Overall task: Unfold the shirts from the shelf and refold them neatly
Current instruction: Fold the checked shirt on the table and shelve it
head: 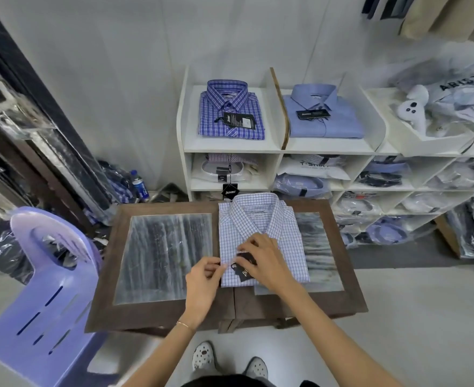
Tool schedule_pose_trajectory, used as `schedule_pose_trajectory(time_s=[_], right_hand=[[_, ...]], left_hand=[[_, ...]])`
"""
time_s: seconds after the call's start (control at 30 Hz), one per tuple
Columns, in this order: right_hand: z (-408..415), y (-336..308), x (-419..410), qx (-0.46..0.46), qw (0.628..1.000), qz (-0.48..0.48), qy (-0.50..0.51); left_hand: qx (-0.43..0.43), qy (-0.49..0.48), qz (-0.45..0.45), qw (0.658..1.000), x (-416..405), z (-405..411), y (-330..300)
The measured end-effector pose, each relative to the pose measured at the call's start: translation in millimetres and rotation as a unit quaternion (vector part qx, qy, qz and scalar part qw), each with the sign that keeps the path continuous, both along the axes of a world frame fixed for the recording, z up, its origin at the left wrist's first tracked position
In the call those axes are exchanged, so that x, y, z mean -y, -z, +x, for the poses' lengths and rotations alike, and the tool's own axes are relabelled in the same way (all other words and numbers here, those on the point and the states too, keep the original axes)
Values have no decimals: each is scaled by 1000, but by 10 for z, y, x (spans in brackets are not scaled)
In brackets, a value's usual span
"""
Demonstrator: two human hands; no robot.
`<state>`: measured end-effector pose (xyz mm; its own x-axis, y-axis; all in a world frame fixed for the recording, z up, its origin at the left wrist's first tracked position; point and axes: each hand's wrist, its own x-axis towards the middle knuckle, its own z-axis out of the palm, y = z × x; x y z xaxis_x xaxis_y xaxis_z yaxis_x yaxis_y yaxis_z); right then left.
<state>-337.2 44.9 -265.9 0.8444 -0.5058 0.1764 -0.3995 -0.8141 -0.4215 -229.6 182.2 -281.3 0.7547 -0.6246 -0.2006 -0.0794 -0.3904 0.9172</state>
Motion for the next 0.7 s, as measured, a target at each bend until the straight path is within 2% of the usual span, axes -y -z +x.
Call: schedule_pose_trajectory(time_s=[0.07,0.13,0.2,0.27,0.33,0.47,0.7], right_hand=[[-94,-69,51,51,996,22,75],[-272,-60,137,96,973,72,199],[-482,-15,237,103,929,150,321],[-639,21,285,100,881,255,386],[-728,18,282,120,840,330,413],[-785,-30,305,184,784,410,429],[-908,65,405,178,718,518,429]], left_hand=[[-2,-25,8,1000,20,-33,5],[-4,-50,20,999,27,-66,1],[-14,-62,24,998,35,-95,-6],[-30,-63,30,997,46,-115,-23],[-44,-65,35,996,64,-112,-22],[-59,-69,19,996,98,-88,-31],[-165,-2,-11,986,119,-64,-56]])
